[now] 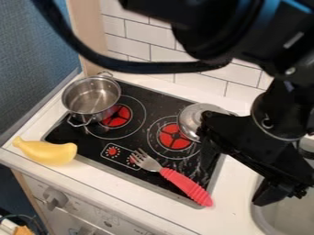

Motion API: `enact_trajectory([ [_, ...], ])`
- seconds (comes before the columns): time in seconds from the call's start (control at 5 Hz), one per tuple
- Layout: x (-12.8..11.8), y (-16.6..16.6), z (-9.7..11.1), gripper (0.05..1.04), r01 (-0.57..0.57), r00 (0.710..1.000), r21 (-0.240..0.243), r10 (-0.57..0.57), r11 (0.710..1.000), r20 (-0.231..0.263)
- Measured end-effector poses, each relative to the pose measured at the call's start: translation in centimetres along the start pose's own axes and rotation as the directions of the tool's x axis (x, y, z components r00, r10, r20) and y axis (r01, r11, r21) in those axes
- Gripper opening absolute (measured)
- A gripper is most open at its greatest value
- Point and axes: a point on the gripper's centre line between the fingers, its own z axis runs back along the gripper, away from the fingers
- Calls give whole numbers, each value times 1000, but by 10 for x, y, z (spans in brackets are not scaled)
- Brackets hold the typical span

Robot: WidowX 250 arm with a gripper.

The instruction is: Move the silver pot in between two burner

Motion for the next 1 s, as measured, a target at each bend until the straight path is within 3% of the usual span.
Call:
enact_trajectory([
  [0.4, 6, 10, -18, 1000, -61, 997, 48, 64, 997, -53],
  [1.0, 52, 93, -60, 1000, -260, 956, 95, 270, 961, -115],
])
